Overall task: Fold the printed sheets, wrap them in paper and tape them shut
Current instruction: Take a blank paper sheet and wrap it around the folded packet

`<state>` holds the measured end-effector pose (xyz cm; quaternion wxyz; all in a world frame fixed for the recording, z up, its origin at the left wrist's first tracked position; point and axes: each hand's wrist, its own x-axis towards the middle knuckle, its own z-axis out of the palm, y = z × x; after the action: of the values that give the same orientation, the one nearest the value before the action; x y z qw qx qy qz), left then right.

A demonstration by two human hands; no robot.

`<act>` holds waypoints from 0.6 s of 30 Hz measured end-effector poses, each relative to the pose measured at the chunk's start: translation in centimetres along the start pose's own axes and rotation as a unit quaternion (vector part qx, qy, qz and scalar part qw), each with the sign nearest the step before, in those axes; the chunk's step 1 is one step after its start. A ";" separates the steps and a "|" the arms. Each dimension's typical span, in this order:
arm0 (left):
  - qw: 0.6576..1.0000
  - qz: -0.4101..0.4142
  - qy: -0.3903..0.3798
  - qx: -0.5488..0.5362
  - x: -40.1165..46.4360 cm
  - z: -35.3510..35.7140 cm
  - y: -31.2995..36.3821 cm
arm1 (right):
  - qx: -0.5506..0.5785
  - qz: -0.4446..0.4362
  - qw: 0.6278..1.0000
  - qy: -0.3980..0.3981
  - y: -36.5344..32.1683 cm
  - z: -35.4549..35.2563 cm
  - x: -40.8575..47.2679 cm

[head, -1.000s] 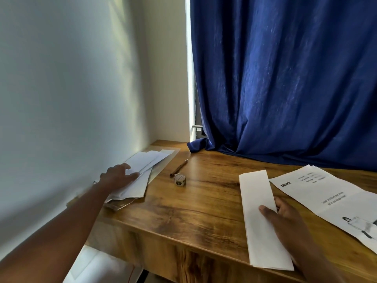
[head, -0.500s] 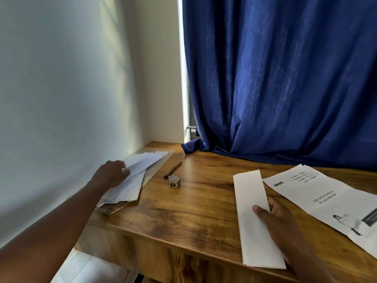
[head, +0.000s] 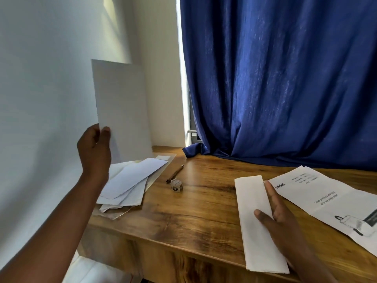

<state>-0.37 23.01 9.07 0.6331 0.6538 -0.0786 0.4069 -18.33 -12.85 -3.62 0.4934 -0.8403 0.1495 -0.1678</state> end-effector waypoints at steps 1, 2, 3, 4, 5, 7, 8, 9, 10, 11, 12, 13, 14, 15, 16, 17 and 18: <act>0.996 -0.046 -0.019 -0.072 -1.3 0.5 1.1 | 0.010 -0.005 1.000 -0.003 -0.2 0.0 -0.2; 0.984 -0.098 -0.052 -0.139 -2.9 1.2 2.1 | 0.028 -0.008 1.000 -0.008 -0.2 0.0 -0.3; 0.966 -0.147 -0.090 -0.193 -4.8 2.0 2.9 | 0.053 -0.004 0.998 -0.017 -0.2 0.0 -0.6; 0.946 -0.190 -0.121 -0.233 -6.8 2.8 3.6 | 0.083 0.004 0.996 -0.022 -0.4 -0.1 -1.0; 0.928 -0.225 -0.144 -0.261 -8.8 3.6 4.2 | 0.115 0.015 0.993 -0.029 -0.7 -0.2 -1.3; 0.892 -0.285 -0.177 -0.303 -12.9 5.2 5.2 | 0.166 0.025 0.985 -0.039 -1.1 -0.6 -1.8; 0.875 -0.309 -0.195 -0.317 -14.9 6.0 5.7 | 0.191 0.024 0.980 -0.047 -1.4 -0.9 -2.1; 0.862 -0.332 -0.208 -0.322 -16.7 6.7 5.9 | 0.216 0.013 0.974 -0.060 -1.5 -1.3 -2.6; 0.850 -0.354 -0.218 -0.322 -18.4 7.3 6.2 | 0.234 0.004 0.970 -0.067 -1.5 -1.7 -3.0; 0.839 -0.374 -0.229 -0.321 -19.9 7.9 6.2 | 0.243 -0.003 0.968 -0.065 -1.4 -2.1 -3.3; 0.828 -0.391 -0.243 -0.321 -21.3 8.4 6.5 | 0.248 -0.005 0.967 -0.059 -1.4 -2.5 -3.7; 0.818 -0.405 -0.258 -0.316 -22.5 8.9 6.6 | 0.247 -0.009 0.968 -0.051 -1.5 -3.0 -4.0; 0.809 -0.419 -0.270 -0.310 -23.5 9.4 6.6 | 0.242 -0.011 0.970 -0.036 -1.6 -3.4 -4.2; 0.800 -0.436 -0.279 -0.303 -24.3 9.8 6.5 | 0.234 -0.008 0.972 -0.013 -1.6 -3.8 -4.3; 0.791 -0.453 -0.287 -0.295 -24.9 10.2 6.4 | 0.225 0.000 0.974 0.011 -1.5 -4.2 -4.3; 0.780 -0.469 -0.298 -0.288 -25.3 10.5 6.3 | 0.218 0.013 0.976 0.026 -1.2 -4.7 -4.0; 0.769 -0.484 -0.309 -0.279 -25.6 10.7 6.1 | 0.210 0.029 0.977 0.032 -1.0 -5.2 -3.9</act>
<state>-16.33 1.76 -1.00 0.8424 0.4900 -0.0535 -0.2176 -23.94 -14.76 -0.89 0.6582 -0.7078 0.1505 -0.2077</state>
